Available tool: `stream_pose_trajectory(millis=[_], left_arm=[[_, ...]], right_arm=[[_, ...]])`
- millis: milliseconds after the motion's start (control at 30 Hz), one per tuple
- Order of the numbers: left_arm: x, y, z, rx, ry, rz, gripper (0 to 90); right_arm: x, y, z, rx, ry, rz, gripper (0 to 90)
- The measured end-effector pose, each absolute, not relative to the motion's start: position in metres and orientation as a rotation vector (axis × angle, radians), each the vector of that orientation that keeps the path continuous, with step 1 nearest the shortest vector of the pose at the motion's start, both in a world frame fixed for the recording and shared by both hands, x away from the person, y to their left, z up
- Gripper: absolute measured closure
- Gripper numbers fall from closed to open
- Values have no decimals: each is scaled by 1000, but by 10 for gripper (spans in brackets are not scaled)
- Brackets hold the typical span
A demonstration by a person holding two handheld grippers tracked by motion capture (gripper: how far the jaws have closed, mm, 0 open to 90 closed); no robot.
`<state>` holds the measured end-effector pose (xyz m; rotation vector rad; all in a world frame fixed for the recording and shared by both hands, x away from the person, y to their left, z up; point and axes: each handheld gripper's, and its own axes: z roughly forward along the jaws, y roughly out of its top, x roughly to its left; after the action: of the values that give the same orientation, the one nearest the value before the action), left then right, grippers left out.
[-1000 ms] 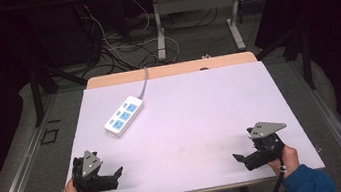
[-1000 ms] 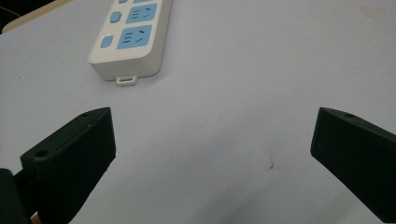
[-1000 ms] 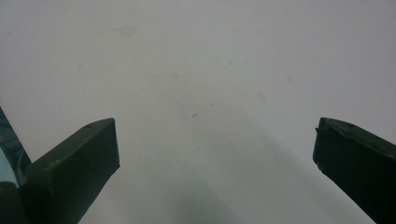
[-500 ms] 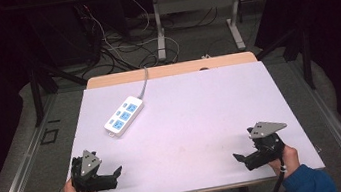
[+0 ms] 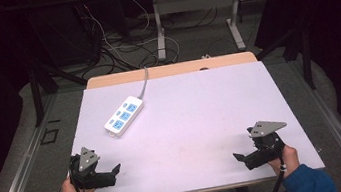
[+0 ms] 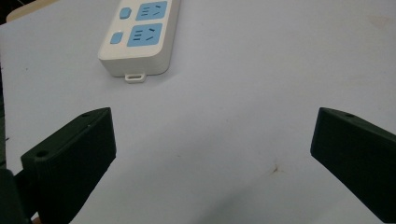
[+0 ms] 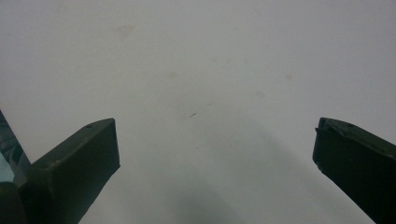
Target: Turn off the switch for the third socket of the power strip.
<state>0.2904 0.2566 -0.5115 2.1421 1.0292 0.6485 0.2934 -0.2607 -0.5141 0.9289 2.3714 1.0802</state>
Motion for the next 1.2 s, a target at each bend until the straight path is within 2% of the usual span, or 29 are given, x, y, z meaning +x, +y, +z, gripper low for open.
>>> stream_pose_trajectory(millis=[1200], left_arm=[[316,257,-500,2104,1088,713,0]], right_arm=[[296,-260,-515,920,2382,1060,6]])
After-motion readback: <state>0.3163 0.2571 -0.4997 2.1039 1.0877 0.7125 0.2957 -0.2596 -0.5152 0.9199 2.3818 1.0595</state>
